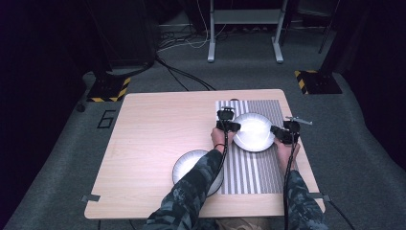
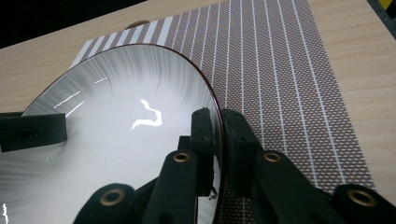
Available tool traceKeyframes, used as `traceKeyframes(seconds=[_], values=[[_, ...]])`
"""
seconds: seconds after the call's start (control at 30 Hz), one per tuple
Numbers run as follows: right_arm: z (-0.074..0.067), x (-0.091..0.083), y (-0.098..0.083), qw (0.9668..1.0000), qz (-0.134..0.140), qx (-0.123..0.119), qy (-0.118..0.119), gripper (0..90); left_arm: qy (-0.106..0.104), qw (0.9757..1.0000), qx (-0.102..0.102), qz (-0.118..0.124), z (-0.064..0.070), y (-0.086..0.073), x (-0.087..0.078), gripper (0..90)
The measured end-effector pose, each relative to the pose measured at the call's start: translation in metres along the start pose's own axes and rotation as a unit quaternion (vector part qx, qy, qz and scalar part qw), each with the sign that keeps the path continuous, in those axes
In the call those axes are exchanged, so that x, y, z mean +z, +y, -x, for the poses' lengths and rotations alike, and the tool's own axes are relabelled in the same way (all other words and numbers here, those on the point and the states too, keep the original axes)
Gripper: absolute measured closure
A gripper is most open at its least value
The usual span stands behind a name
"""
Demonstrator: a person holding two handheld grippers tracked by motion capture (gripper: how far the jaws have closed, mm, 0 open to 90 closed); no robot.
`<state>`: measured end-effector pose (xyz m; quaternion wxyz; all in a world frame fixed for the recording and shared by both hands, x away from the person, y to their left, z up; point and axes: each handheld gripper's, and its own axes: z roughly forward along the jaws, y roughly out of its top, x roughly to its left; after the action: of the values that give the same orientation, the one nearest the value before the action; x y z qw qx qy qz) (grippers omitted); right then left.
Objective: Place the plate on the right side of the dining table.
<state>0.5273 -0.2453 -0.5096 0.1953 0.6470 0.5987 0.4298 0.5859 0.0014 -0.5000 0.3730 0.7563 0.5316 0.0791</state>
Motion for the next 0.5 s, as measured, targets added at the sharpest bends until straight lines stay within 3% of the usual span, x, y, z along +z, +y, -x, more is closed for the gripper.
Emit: traceKeyframes(seconds=[0.5], values=[[0.0023, 0.0087, -0.0021, 0.9999, -0.009, 0.007, -0.007, 82.9, 0.005, 0.9999, -0.014, -0.003, -0.0020, -0.0020, 0.0072, 66.2]])
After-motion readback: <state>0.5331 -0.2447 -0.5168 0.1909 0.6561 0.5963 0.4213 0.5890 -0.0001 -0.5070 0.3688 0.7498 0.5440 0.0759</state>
